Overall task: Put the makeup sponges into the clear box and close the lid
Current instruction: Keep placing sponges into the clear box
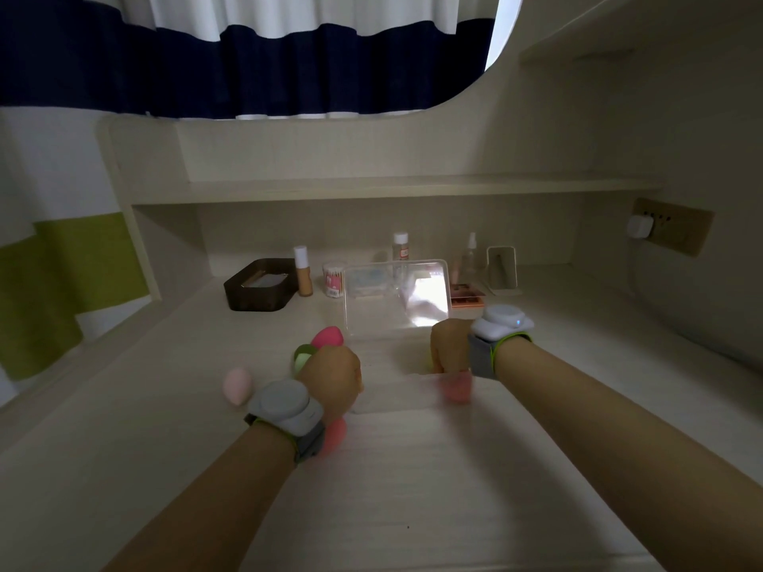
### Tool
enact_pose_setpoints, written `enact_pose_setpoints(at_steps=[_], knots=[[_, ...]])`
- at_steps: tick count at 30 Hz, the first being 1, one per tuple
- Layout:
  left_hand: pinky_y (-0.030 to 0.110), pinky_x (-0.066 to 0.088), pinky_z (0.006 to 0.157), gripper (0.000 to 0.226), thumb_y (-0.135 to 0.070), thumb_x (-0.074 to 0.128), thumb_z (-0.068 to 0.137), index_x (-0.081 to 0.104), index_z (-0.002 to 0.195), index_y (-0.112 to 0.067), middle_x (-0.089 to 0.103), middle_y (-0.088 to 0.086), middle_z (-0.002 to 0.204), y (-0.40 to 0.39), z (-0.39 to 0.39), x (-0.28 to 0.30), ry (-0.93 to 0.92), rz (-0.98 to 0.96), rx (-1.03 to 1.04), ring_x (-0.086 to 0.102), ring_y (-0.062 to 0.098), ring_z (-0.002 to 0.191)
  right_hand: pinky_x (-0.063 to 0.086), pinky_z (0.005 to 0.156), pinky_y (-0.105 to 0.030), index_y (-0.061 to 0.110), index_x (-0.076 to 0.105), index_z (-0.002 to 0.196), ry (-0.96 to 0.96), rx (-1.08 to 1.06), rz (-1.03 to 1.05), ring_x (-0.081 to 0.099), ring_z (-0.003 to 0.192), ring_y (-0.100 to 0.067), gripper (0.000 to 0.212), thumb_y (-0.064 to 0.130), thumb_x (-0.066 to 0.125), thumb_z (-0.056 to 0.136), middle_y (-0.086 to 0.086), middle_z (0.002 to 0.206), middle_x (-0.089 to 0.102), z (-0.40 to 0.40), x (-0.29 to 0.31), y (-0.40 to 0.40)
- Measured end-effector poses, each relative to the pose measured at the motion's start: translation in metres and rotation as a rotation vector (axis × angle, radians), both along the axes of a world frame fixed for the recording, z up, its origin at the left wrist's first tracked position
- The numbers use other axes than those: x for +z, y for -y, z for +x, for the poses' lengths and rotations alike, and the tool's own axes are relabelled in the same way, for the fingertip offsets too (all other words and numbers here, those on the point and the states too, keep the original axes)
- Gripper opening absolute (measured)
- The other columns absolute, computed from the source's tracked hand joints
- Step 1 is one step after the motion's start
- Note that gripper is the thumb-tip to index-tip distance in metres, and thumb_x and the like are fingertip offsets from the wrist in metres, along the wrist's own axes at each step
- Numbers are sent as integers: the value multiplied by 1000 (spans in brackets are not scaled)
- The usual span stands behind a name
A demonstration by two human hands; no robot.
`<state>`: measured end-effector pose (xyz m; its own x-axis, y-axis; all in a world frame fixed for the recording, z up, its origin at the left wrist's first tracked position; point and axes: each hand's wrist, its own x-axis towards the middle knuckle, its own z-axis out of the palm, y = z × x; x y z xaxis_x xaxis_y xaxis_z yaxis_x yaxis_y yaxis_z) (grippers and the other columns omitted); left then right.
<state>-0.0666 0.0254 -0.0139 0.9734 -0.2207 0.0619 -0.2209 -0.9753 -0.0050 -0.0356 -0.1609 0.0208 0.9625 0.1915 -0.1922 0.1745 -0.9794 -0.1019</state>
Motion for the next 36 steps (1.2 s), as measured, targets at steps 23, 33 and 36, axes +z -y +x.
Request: enact_pose_setpoints(at_steps=[23, 33, 36], knots=[[26, 39, 85, 27, -9, 46, 90, 66, 105, 2, 68, 13, 112, -2, 3, -5, 5, -139, -6, 57, 19, 94, 46, 58, -18, 1, 72, 103, 145, -46, 510, 62, 81, -27, 25, 12, 55, 90, -17, 96, 71, -13, 3, 37], [28, 42, 97, 26, -12, 48, 90, 67, 105, -2, 68, 11, 116, -2, 1, -5, 20, -164, 8, 61, 21, 106, 50, 81, -26, 6, 72, 102, 194, -203, 239, 65, 91, -20, 24, 14, 57, 85, -9, 108, 73, -30, 7, 76], [27, 42, 96, 26, -12, 48, 91, 67, 105, -1, 68, 7, 106, 0, 1, -4, 1, -160, 10, 57, 17, 94, 46, 77, -29, 3, 70, 106, 78, -235, 69, 64, 107, -27, 32, 23, 64, 81, -12, 113, 70, -35, -1, 90]])
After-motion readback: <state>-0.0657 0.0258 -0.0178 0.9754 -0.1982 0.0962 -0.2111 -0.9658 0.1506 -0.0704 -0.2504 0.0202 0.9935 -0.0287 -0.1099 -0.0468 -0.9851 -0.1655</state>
